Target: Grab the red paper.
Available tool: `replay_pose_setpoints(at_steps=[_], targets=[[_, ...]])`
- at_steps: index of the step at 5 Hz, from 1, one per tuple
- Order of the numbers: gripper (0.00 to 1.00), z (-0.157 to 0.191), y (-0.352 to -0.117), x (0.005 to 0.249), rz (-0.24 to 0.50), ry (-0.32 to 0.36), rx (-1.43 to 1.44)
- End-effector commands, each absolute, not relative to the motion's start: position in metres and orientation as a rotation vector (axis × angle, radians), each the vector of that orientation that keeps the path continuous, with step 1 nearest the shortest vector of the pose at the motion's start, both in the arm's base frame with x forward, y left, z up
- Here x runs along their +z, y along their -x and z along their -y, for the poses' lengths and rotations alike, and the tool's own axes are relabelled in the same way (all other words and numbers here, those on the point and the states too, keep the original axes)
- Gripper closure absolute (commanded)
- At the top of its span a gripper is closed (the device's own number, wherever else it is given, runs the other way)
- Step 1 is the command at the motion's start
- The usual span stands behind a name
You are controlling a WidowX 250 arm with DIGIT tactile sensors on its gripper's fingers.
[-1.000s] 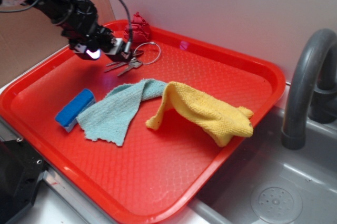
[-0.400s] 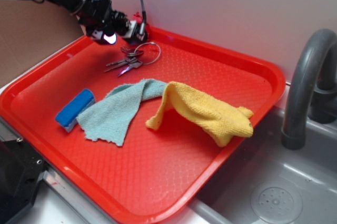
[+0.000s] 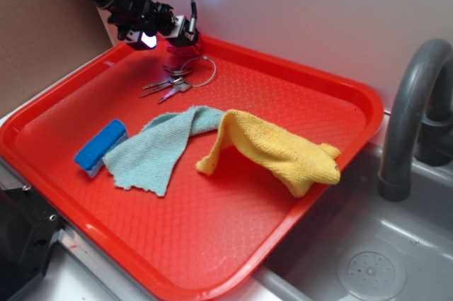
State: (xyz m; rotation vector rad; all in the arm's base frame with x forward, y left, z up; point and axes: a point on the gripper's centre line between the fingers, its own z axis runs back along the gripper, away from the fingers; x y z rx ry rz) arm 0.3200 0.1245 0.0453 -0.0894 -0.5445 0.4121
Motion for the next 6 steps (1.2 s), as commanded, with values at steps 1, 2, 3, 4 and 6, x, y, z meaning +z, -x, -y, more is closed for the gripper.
replay_pose_setpoints(at_steps=[1,2,3,4,6], targets=[[1.0,-0.13,-0.344,0.046,0.62,0.075,0.375],[1.0,-0.121,-0.342,0.054,0.651,0.072,0.346],[1.0,-0.107,-0.338,0.064,0.66,0.089,0.314],[1.0,-0.083,-0.309,0.088,0.46,-0.013,0.343],[1.0,-0.023,-0.223,0.134,0.181,-0.2,0.287]])
